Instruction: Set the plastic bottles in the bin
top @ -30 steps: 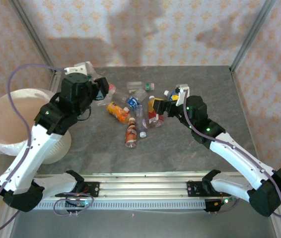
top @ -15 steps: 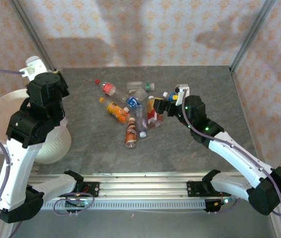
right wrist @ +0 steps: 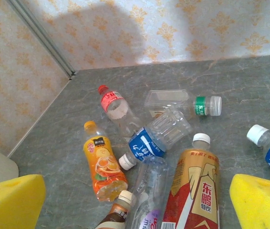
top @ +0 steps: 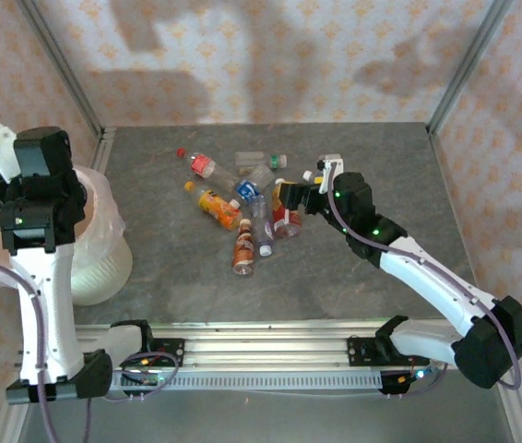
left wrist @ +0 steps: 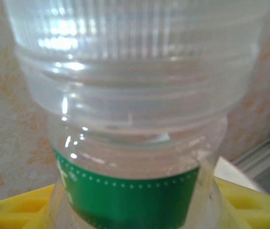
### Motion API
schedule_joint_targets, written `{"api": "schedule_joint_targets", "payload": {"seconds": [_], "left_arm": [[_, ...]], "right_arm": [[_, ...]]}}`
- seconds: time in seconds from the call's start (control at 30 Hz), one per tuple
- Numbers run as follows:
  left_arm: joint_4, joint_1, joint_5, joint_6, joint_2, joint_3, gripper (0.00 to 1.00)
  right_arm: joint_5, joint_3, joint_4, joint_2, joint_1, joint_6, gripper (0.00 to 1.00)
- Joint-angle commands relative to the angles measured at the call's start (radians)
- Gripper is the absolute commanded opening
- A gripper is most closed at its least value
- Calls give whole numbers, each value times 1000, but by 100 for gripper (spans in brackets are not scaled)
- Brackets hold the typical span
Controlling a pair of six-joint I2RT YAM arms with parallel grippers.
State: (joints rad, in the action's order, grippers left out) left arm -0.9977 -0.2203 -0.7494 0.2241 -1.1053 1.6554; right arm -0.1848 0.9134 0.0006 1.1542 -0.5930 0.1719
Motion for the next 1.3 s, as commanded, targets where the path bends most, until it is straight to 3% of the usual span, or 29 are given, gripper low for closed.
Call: {"api": "schedule_joint_targets", "payload": {"seconds": [0.0,0.17,0.33,0.53,0.63,0.87,1.0,1.13,1.27], "left_arm": [[-63,-137,168,46,-29,-63,61],[-30,-289,274,83,-49,-182,65],[-24,-374,308,118,-57,-246,67],[-9,-386,286,147,-55,-299,68],[-30,-388,262,173,-70,-290,74],[-55,-387,314,187,-68,-257,80],[-63,-387,451,192,-35,-222,85],[29,-387,734,192,37,-269,90],[42,-388,808,220,71,-258,96]], "right_arm": [[-19,45,17,6,-4,-2,99],[-18,47,9,7,-4,-2,99],[-16,39,7,8,-4,7,99],[-16,38,16,20,-4,8,99],[-14,42,11,25,-4,7,99],[-7,42,0,24,-5,7,99],[8,40,-8,25,-4,11,99],[28,41,-14,24,-5,20,99],[80,42,-26,24,-4,49,99]]}}
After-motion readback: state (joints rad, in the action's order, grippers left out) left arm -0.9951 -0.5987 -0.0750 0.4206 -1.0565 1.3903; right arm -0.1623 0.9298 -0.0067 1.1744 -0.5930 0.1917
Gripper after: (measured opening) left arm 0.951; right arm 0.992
